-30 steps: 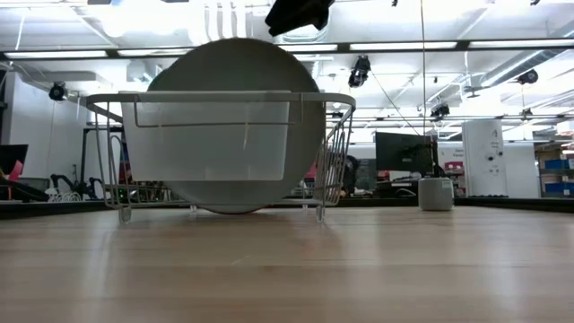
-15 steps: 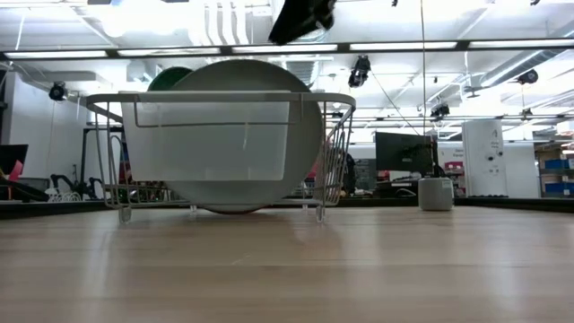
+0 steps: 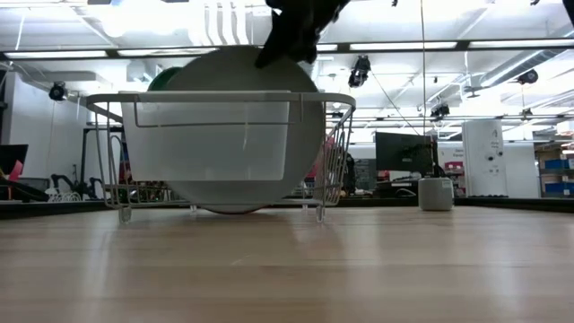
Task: Sort dishes
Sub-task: Put the gray plate in the dish rack
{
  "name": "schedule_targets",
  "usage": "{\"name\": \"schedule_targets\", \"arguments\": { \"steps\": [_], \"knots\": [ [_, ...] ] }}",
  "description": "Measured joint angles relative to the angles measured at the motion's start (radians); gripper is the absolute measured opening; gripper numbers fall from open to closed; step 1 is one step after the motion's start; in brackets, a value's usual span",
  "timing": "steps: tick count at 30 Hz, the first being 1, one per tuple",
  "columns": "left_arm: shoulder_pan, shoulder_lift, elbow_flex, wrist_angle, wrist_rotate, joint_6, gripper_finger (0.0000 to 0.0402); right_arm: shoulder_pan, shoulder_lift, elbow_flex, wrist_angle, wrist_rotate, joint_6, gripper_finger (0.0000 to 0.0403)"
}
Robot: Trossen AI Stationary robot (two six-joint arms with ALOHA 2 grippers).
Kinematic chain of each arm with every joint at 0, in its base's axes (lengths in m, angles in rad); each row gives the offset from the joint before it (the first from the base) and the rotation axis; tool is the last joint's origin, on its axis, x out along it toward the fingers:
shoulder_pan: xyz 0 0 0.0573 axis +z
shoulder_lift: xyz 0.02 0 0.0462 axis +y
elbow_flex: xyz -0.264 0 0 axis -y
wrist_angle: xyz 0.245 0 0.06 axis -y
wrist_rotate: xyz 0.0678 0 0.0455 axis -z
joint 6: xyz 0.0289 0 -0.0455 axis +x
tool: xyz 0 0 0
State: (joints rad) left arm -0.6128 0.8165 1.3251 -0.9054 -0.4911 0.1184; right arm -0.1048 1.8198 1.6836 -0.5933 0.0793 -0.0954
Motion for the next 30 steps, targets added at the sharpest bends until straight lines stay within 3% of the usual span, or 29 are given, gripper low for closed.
{"name": "schedule_targets", "arguments": {
  "steps": [7, 18, 30],
  "knots": [
    [0.000, 0.000, 0.000, 0.000, 0.000, 0.000, 0.0219, 0.080, 0.001, 0.000, -0.004, -0.036, 0.001, 0.0153],
    [0.000, 0.000, 0.000, 0.000, 0.000, 0.001, 0.0219, 0.132, -0.020, 0.000, -0.051, 0.007, 0.049, 0.0137],
    [0.000, 0.000, 0.000, 0.000, 0.000, 0.003, 0.0219, 0.176, -0.083, -0.001, -0.138, 0.036, 0.133, 0.0164]
  ]
}}
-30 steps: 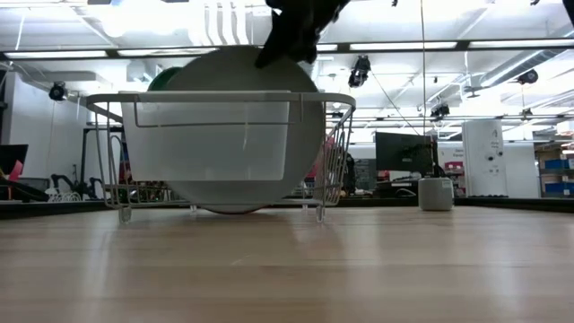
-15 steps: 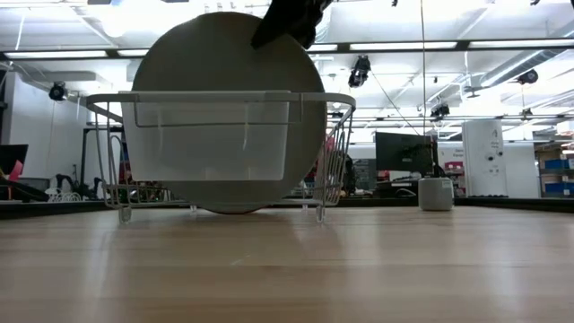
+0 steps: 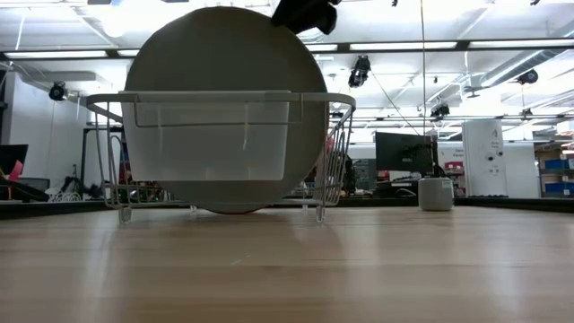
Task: Sort dishes
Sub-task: Put the gray plate in the dish rack
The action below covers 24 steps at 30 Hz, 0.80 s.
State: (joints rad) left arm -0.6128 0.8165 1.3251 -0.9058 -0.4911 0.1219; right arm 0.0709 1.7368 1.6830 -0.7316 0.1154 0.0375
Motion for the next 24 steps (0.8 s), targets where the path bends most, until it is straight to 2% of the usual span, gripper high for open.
{"name": "schedule_targets", "arguments": {
  "steps": [5, 10, 17, 24],
  "knots": [
    [0.000, 0.000, 0.000, 0.000, 0.000, 0.000, 0.0219, 0.025, -0.018, 0.000, -0.045, 0.009, 0.039, 0.0169],
    [0.000, 0.001, 0.000, 0.000, 0.000, 0.000, 0.0219, 0.050, -0.036, 0.000, -0.095, 0.067, 0.077, 0.0165],
    [0.000, 0.001, -0.011, 0.000, 0.000, 0.000, 0.0219, 0.092, -0.015, -0.004, -0.037, 0.077, 0.094, 0.0172],
    [0.000, 0.004, -0.024, 0.000, 0.000, 0.008, 0.0219, 0.126, 0.037, -0.006, -0.003, 0.201, 0.088, 0.0187]
  ]
}}
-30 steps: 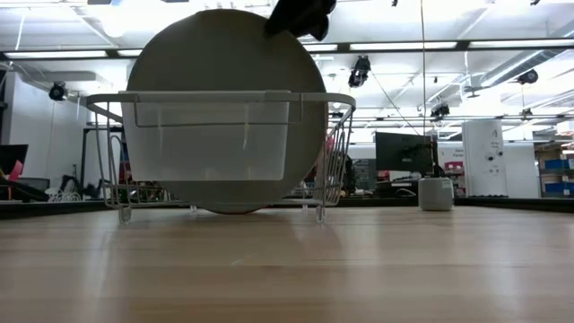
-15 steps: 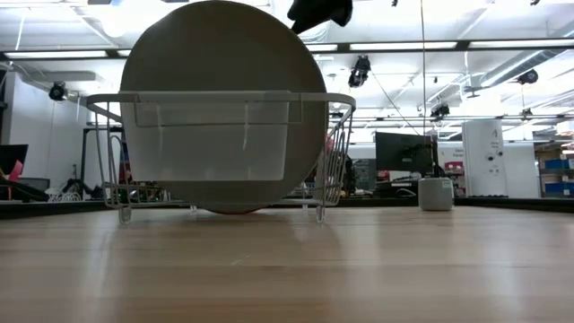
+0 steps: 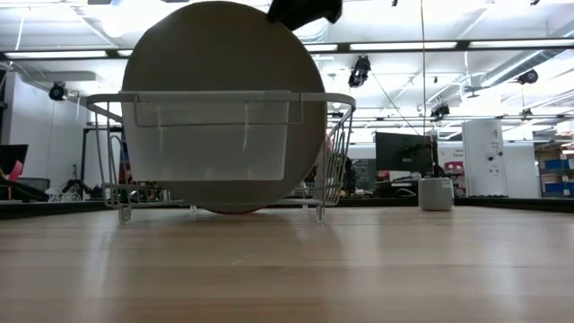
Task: Sort dishes
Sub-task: Put the gray plate in the dish rack
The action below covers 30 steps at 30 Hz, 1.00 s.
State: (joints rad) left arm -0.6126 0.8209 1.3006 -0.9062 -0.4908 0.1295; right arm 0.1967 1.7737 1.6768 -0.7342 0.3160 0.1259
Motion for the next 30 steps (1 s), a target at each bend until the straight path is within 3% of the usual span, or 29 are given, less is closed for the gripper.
{"name": "schedule_targets", "arguments": {
  "steps": [6, 10, 19, 26, 30],
  "knots": [
    [0.000, 0.000, 0.000, 0.016, 0.000, 0.031, 0.0219, -0.010, 0.062, 0.000, 0.069, 0.059, 0.003, 0.0188],
    [0.000, 0.001, 0.000, 0.037, -0.031, 0.050, 0.0219, -0.011, 0.085, 0.000, 0.103, 0.077, 0.003, 0.0161],
    [0.000, 0.004, 0.000, 0.115, -0.366, 0.124, 0.0219, -0.016, 0.085, 0.006, 0.149, 0.152, -0.031, 0.0018],
    [0.000, 0.001, 0.000, 0.227, -0.571, 0.270, 0.0219, 0.001, 0.081, 0.085, 0.138, 0.187, 0.016, 0.0012],
    [0.001, -0.010, 0.002, 0.292, -0.589, 0.336, 0.0219, 0.017, 0.066, 0.151, 0.138, 0.260, 0.040, 0.0006]
  ]
}}
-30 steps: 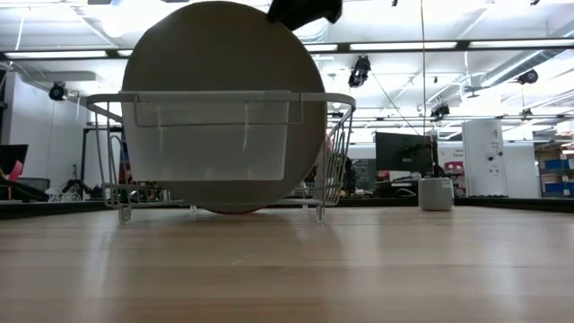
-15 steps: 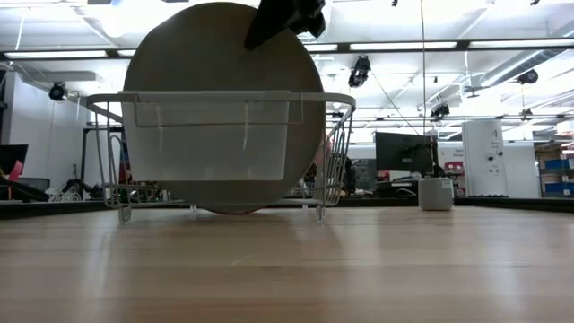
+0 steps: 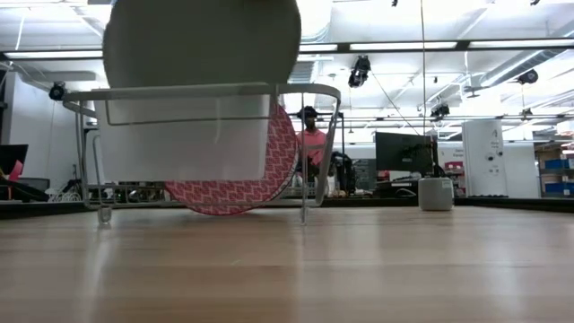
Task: Sort dishes
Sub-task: Put the gray plate in the dish rack
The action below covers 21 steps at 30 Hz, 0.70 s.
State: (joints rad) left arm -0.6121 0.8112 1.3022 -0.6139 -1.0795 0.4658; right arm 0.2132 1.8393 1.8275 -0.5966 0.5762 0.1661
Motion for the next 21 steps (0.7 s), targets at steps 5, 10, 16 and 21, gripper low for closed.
{"name": "schedule_targets", "arguments": {
  "steps": [5, 10, 16, 21],
  "knots": [
    [0.000, -0.009, 0.012, 0.028, 0.000, 0.028, 0.0219, 0.039, -0.002, 0.087, -0.040, 0.096, 0.010, 0.0006],
    [0.000, -0.022, 0.012, 0.022, 0.004, 0.042, 0.0219, 0.125, -0.008, 0.162, -0.072, 0.261, 0.109, 0.0005],
    [0.000, -0.039, 0.012, 0.023, 0.004, 0.057, 0.0219, 0.234, -0.007, 0.172, -0.075, 0.611, 0.287, 0.0005],
    [0.000, -0.050, 0.012, 0.043, 0.005, 0.057, 0.0219, 0.305, 0.017, 0.152, -0.069, 0.945, 0.417, 0.0003]
  ]
}}
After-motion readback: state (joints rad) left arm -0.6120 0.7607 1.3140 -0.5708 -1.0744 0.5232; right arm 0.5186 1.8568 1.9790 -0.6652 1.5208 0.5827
